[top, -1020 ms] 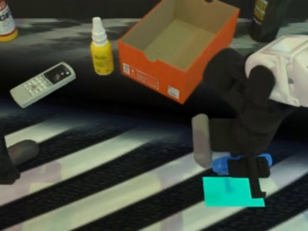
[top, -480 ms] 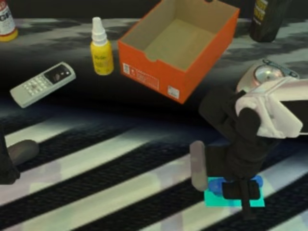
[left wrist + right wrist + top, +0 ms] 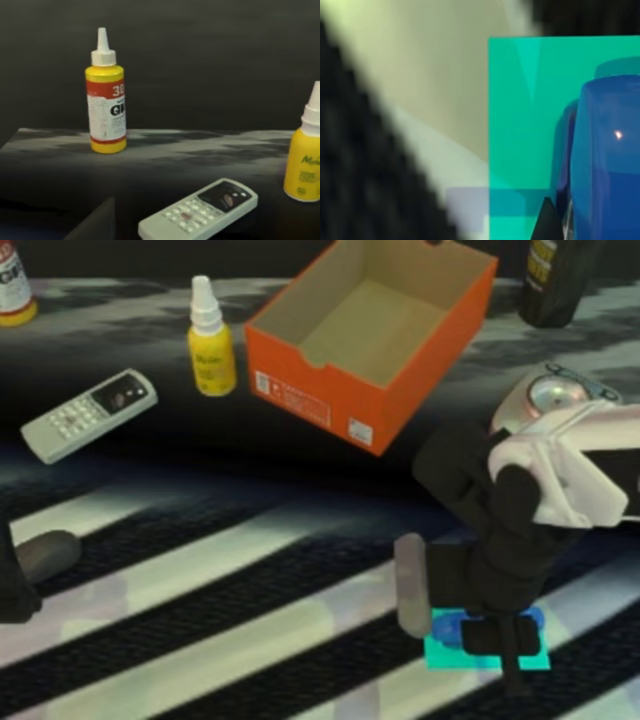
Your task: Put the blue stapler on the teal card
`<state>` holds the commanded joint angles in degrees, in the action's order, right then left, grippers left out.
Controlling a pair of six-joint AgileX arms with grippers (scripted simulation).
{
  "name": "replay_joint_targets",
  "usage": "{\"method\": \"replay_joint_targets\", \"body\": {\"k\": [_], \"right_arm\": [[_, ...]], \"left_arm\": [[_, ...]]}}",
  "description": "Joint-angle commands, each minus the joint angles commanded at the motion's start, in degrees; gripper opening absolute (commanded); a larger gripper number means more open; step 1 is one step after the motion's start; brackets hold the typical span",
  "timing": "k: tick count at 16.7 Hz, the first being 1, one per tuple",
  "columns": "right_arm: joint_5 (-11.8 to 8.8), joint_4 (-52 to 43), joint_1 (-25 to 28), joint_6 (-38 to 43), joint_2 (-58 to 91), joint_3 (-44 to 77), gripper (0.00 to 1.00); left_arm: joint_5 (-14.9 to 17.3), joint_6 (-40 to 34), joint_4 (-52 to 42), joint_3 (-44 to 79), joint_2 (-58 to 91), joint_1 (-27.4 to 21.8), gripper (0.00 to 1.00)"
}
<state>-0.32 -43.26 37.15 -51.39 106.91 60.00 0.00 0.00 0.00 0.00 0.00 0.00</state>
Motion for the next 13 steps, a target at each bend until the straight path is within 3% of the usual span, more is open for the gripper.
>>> {"method": "replay_joint_targets", "body": {"k": [7, 13], "right_arm": [[0.0, 0.0, 0.0, 0.0, 0.0, 0.0, 0.98], [0.0, 0.0, 0.0, 0.0, 0.0, 0.0, 1.00]], "left_arm": [[0.0, 0.0, 0.0, 0.0, 0.0, 0.0, 1.00], [0.0, 0.0, 0.0, 0.0, 0.0, 0.0, 1.00]]}}
